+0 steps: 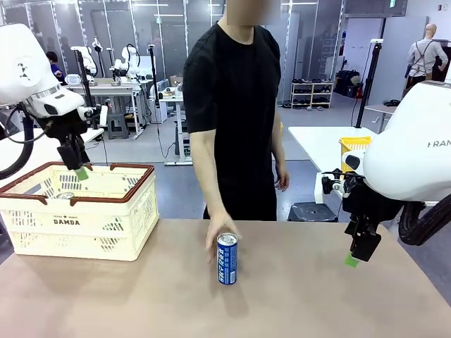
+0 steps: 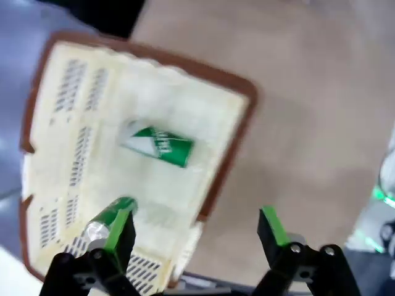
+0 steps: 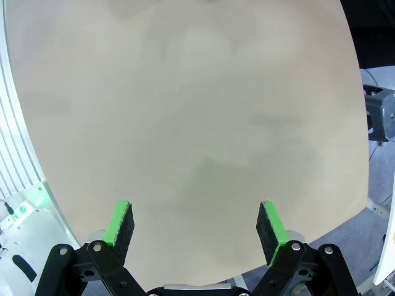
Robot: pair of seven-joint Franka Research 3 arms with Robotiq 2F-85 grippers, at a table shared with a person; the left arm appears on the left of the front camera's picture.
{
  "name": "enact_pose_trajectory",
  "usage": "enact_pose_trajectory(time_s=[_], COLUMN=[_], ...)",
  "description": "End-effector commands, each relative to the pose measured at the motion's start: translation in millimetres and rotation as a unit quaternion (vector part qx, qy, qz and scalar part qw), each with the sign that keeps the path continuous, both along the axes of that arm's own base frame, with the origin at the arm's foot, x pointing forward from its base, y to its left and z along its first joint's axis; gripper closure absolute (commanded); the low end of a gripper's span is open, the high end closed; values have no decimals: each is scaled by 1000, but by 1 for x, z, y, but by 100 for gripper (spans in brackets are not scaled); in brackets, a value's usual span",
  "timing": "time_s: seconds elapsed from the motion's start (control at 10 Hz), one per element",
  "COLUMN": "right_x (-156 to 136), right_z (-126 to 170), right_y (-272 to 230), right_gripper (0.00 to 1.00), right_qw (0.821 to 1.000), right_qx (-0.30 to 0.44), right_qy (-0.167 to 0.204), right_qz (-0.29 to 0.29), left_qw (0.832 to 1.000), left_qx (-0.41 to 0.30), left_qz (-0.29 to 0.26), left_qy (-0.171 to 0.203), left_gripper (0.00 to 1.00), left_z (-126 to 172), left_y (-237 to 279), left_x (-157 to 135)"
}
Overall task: Place the drinks into the Shopping basket.
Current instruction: Pick up one drink and place it into the Shopping basket.
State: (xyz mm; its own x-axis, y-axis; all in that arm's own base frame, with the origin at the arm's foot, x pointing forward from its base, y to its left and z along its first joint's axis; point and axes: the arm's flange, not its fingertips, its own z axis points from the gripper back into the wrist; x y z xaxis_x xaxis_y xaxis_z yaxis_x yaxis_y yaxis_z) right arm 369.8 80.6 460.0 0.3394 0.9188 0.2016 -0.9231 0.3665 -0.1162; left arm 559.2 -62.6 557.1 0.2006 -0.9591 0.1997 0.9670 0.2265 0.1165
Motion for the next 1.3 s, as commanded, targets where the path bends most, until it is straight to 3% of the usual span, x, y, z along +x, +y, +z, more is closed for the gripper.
enact_pose_trajectory(time_s=[0.0,0.2,0.3,0.4,0.9,1.2], right_x=[0,0,0,0,0,0], right_z=[1,1,1,1,1,1], right_y=[0,0,0,0,0,0], right_gripper=[0,0,0,0,0,0], right_qw=[1000,1000,1000,1000,1000,1000], right_qx=[-4,-4,-4,-4,-4,-4], right_qy=[1,1,1,1,1,1], right_qz=[-1,-1,-1,-1,-1,-1], left_qw=[995,988,989,991,990,974], left_qx=[23,27,7,17,16,25], left_qz=[-97,-146,-139,-126,-136,-223], left_qy=[27,44,44,42,43,26], left_gripper=[0,0,0,0,0,0], left_z=[-9,-16,-17,-17,-18,-4], left_y=[1,-4,8,-15,-13,-83], left_x=[-27,-36,-29,-33,-33,-25])
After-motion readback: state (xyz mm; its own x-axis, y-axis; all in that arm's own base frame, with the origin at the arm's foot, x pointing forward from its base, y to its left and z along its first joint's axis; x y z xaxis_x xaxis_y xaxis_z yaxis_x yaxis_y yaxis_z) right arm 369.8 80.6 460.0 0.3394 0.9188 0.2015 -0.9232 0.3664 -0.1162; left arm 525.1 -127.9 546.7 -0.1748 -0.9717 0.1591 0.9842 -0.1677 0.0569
